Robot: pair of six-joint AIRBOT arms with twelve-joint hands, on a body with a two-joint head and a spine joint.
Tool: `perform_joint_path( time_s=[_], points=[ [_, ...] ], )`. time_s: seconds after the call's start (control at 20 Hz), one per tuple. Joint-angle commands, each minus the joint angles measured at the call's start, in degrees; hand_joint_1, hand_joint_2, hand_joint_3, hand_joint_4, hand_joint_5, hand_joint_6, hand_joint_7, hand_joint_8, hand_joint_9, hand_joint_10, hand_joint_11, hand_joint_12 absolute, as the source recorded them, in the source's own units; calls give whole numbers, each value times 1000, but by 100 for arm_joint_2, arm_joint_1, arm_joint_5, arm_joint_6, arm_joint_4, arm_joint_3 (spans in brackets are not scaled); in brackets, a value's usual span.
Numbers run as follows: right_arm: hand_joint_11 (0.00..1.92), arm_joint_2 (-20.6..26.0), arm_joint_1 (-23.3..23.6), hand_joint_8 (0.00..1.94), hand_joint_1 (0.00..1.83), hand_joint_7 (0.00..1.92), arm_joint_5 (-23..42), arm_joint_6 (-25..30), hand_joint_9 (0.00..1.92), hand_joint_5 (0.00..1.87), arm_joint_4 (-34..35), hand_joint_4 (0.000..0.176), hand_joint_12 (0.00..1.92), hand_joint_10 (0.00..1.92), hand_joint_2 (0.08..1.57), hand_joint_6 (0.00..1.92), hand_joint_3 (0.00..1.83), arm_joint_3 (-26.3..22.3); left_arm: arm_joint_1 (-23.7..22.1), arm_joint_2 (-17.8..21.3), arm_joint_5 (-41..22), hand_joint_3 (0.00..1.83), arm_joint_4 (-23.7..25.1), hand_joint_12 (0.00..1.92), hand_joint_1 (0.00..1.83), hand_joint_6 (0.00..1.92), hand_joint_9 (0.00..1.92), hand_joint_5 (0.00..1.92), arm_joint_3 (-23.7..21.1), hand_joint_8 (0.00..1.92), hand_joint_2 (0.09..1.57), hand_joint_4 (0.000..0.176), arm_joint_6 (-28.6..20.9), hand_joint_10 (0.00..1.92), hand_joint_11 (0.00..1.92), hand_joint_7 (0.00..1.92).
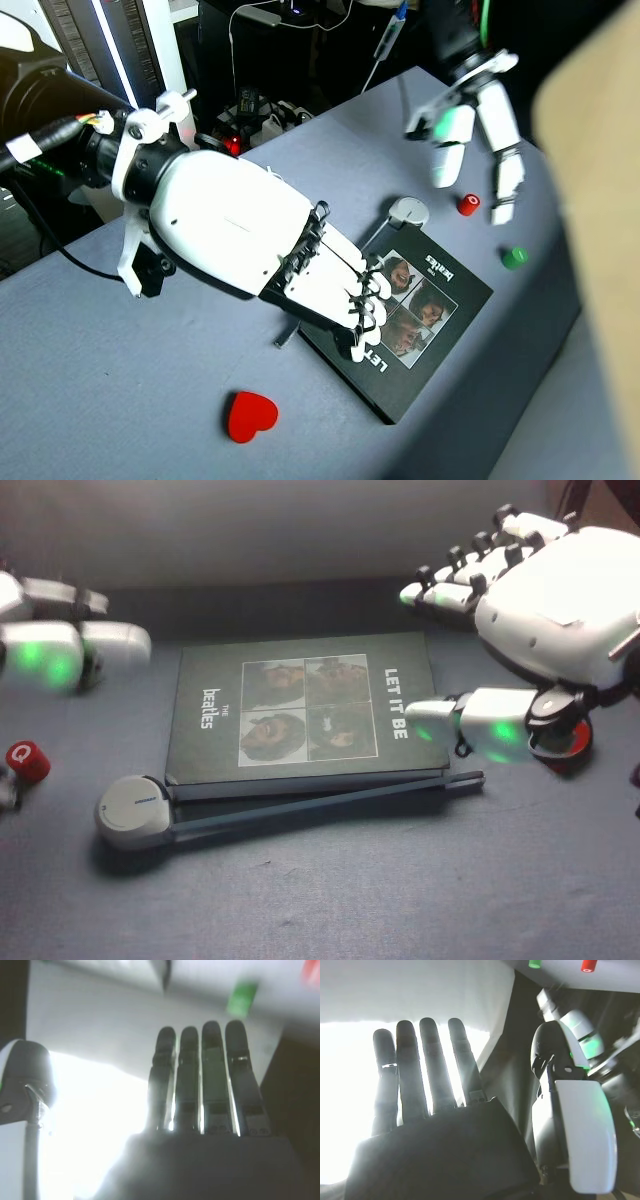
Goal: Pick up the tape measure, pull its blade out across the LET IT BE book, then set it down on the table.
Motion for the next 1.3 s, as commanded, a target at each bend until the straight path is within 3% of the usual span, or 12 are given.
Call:
perform_joint_path(
  time_s=[0.0,0.15,0.2,0.3,0.35,0.4,0.6,0.65,0.7,0.75,0.8,1.25],
  points=[
    [0,47,52,2,90,309,-272,23,304,256,-364,40,899,4,1163,5,0,-47,-259,22,-329,0,-193,796,331,4,360,377,-47,5,994,0,537,4,76,342],
    [225,49,84,34,127,604,-273,23,581,521,-362,9,973,60,1169,34,0,-135,-804,10,-669,7,-1119,1008,356,14,731,574,-384,49,1049,0,1792,250,430,691],
    [480,51,94,119,315,849,-307,23,756,768,-362,0,1182,456,1146,104,0,-166,-928,-9,-878,4,-1482,1292,461,11,741,694,-583,209,1086,0,2296,886,623,879],
    [980,51,93,1336,717,830,-320,23,943,715,-361,0,1840,1765,1081,1263,0,-183,-1063,-50,-1359,3,-1975,1800,642,80,801,974,-1036,1396,1134,0,3140,1673,788,867],
    [1325,52,82,1820,885,883,-320,19,1163,710,-361,0,1905,1890,1067,1789,0,-183,-1165,-109,-1690,0,-2259,1897,731,771,863,918,-1305,1716,1158,0,3754,1865,846,877],
    [1441,53,58,1917,933,909,-308,8,1230,717,-361,0,1918,1915,1062,1895,0,-183,-1339,-239,-1984,0,-2541,1916,765,1197,885,821,-1572,1841,1163,0,4487,1910,878,870],
    [1636,52,33,1936,1002,1124,-230,2,1367,882,-361,0,1920,1920,1078,1916,1,-183,-1681,-713,-2625,1,-3064,1920,888,1776,969,875,-1866,1905,1172,0,5755,1919,1045,951],
    [1812,53,28,1941,916,1432,-185,3,1604,1204,-361,0,1921,1921,1216,1921,6,-184,-1662,-830,-2655,0,-2992,1921,969,1915,1292,1289,-1877,1920,1179,0,5548,1921,1311,1307],
    [1820,55,23,1941,900,1453,-144,3,1619,1240,-361,0,1921,1921,1243,1921,0,-184,-1678,-924,-2847,0,-2987,1921,971,1920,1372,1334,-1915,1921,1179,79,5537,1921,1381,1374],
    [1807,57,21,1941,886,1455,-131,3,1620,1266,-361,151,1921,1921,1270,1921,0,-184,-1691,-996,-3069,0,-2997,1921,960,1921,1482,1367,-1967,1921,1178,172,5519,1921,1495,1460],
    [1784,57,21,1941,887,1446,-130,3,1602,1213,-361,175,1921,1921,1292,1921,4,-183,-1662,-1019,-3179,3,-3047,1921,933,1921,1549,1386,-2006,1921,1190,176,5461,1921,1576,1516],
    [1774,61,17,1941,892,1404,-116,3,1587,1184,-361,176,1921,1921,1343,1921,2,-219,-1304,-1052,-3691,6,-2847,1921,871,1921,1538,1356,-2315,1921,1221,176,5066,1921,1619,1513]
  ],
)
